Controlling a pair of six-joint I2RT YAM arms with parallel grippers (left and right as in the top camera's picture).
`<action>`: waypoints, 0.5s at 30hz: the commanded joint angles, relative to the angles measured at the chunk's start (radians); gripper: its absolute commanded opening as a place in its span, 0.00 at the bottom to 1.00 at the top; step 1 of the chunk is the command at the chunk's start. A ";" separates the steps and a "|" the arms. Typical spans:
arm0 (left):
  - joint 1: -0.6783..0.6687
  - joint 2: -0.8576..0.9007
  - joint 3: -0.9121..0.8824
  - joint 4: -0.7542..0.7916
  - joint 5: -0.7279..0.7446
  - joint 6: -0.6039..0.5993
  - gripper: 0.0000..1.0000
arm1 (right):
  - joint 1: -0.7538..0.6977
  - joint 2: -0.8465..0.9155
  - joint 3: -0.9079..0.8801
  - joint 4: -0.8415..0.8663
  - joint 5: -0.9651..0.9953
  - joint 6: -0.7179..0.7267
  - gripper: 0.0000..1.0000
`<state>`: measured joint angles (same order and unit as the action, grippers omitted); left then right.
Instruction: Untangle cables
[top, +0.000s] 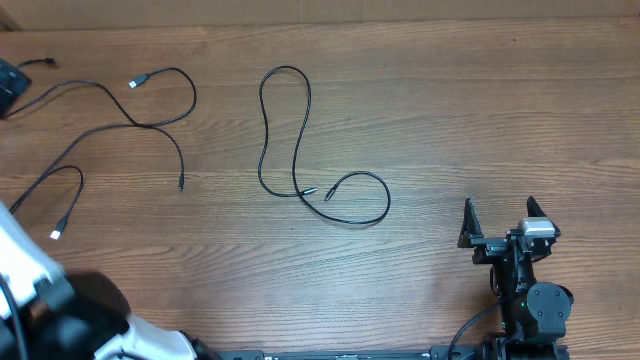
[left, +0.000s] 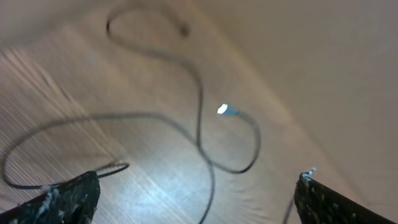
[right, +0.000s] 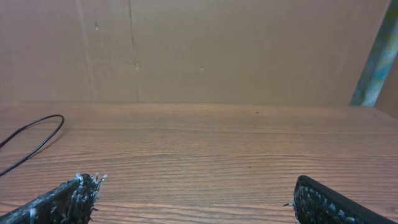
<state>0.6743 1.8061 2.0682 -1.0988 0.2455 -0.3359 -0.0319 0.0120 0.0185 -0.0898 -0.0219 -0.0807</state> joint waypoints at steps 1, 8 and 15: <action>-0.003 -0.087 0.021 -0.060 0.008 0.023 1.00 | -0.001 -0.009 -0.010 0.006 -0.002 0.005 1.00; -0.003 -0.071 -0.103 -0.220 -0.170 0.014 0.99 | -0.001 -0.009 -0.010 0.006 -0.002 0.005 1.00; -0.003 -0.071 -0.389 -0.119 -0.223 0.015 1.00 | -0.001 -0.009 -0.010 0.006 -0.002 0.005 1.00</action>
<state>0.6743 1.7378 1.7748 -1.2564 0.0975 -0.3328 -0.0319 0.0120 0.0185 -0.0902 -0.0219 -0.0803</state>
